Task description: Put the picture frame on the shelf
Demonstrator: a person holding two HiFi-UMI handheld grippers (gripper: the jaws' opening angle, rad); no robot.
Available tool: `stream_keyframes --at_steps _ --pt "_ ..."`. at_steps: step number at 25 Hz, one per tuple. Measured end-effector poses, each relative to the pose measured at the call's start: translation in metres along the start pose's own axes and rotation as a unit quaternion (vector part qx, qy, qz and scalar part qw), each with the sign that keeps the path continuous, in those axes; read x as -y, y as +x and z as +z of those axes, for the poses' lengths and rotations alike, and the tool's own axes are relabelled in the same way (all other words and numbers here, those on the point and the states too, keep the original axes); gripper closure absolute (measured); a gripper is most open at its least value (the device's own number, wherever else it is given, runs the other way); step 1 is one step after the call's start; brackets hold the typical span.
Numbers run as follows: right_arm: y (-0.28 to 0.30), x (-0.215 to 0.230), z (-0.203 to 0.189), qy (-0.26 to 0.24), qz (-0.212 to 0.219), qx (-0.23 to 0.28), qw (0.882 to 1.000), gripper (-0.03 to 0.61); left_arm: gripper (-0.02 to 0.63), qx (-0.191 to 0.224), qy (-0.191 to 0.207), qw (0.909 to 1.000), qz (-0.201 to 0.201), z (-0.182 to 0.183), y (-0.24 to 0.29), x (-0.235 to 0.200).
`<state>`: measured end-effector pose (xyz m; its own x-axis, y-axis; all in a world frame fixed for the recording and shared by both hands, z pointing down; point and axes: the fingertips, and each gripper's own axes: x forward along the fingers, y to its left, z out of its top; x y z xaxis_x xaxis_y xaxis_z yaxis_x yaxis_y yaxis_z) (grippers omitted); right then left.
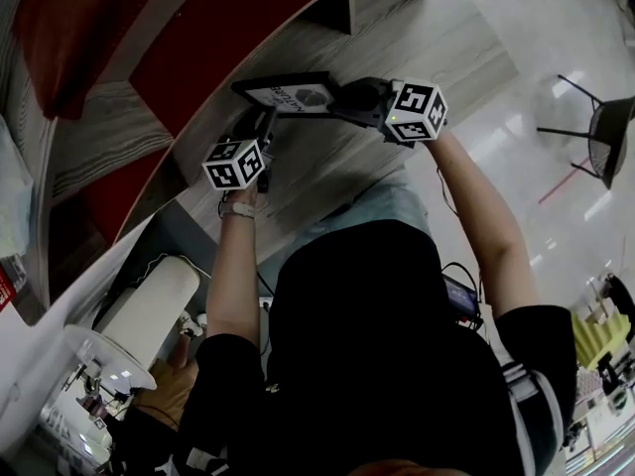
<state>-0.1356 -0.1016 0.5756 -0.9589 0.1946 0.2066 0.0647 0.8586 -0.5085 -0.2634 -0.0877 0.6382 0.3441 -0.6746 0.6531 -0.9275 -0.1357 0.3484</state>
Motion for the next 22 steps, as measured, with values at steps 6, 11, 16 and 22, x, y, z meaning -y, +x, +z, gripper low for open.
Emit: stream_keyframes --at_steps 6,11,16,22 --pt "0.021 0.041 -0.011 -0.039 -0.083 -0.062 0.994 0.538 0.515 0.012 -0.03 0.998 0.055 -0.006 0.003 -0.025" --pt "0.036 0.067 -0.016 -0.034 -0.126 -0.077 0.988 0.515 0.529 0.022 -0.048 0.9954 0.08 -0.013 0.009 -0.04" --pt "0.05 0.085 -0.017 -0.039 -0.16 -0.085 0.983 0.48 0.531 0.044 -0.053 0.9931 0.096 -0.014 0.011 -0.055" --pt "0.064 0.113 -0.006 -0.051 -0.208 -0.092 0.973 0.441 0.531 0.053 -0.053 0.9905 0.115 -0.001 0.012 -0.07"
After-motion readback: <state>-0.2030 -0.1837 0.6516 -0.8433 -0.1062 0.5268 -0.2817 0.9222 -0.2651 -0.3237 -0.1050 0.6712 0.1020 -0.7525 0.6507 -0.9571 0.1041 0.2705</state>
